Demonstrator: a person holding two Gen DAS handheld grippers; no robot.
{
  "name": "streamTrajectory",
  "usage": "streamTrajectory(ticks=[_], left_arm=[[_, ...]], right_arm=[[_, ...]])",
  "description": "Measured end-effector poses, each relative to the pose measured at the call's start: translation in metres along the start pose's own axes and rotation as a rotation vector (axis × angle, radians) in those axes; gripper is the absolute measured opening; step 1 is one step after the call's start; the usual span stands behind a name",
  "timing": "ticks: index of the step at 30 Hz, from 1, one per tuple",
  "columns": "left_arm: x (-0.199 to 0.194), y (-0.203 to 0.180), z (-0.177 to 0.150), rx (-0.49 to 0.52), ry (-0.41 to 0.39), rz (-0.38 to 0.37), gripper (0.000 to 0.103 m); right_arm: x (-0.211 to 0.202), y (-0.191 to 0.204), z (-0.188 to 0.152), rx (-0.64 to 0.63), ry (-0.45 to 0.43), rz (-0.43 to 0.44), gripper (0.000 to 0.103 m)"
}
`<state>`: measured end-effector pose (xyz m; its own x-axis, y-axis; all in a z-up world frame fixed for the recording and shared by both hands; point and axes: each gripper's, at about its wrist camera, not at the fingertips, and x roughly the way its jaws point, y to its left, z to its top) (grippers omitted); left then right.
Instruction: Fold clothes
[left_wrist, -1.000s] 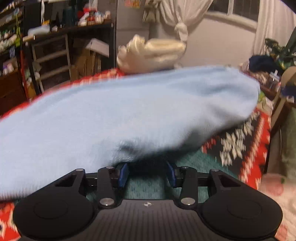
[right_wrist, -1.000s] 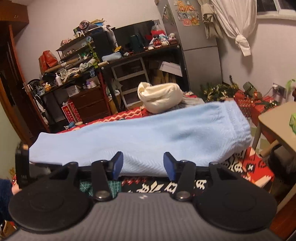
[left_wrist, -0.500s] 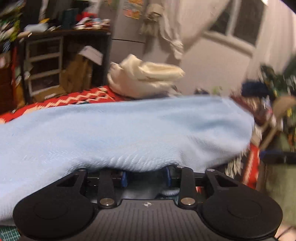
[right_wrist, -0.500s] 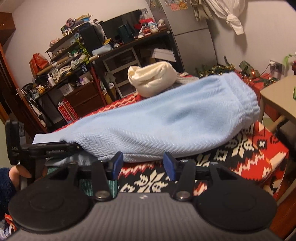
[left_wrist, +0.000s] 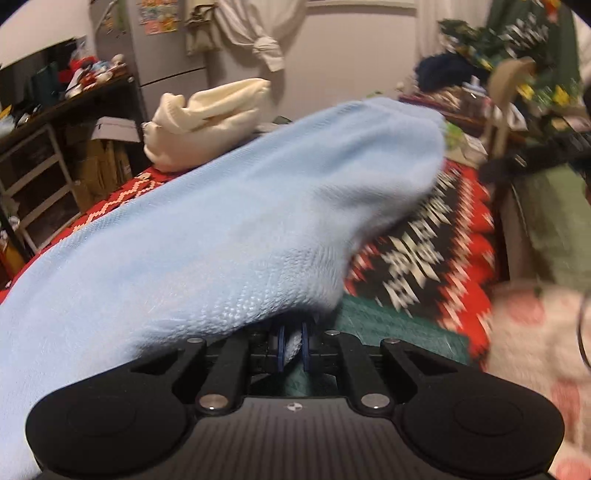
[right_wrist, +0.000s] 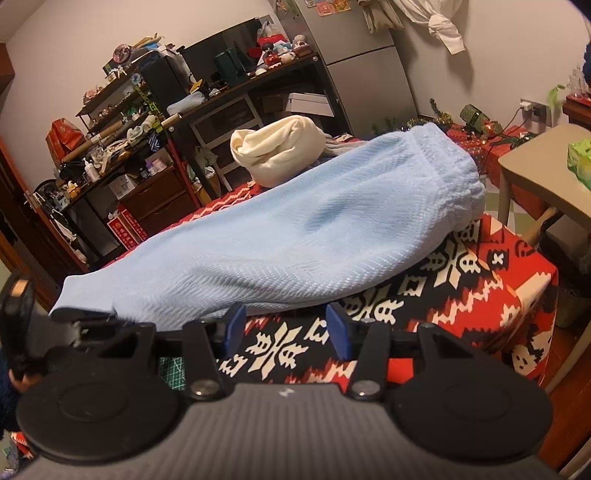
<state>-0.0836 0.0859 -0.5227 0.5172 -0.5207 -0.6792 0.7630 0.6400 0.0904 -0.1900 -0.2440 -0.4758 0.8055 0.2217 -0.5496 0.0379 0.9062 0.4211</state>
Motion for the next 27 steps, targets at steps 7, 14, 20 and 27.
streamTrajectory(ticks=[7, 14, 20, 27], left_arm=[[-0.011, -0.017, -0.01, 0.043, -0.02, 0.058, 0.018], [0.006, -0.039, 0.013, 0.127, -0.07, 0.073, 0.046], [0.02, -0.034, 0.039, 0.006, -0.128, 0.077, 0.039], [0.007, -0.026, 0.013, -0.037, 0.018, -0.045, 0.012]], right_arm=[[0.0, 0.001, -0.001, -0.003, 0.005, 0.007, 0.053], [0.007, -0.007, 0.0, -0.009, 0.011, -0.014, 0.054], [0.014, -0.016, 0.004, 0.003, 0.012, -0.048, 0.054], [0.009, -0.024, 0.008, 0.01, -0.011, -0.064, 0.054]])
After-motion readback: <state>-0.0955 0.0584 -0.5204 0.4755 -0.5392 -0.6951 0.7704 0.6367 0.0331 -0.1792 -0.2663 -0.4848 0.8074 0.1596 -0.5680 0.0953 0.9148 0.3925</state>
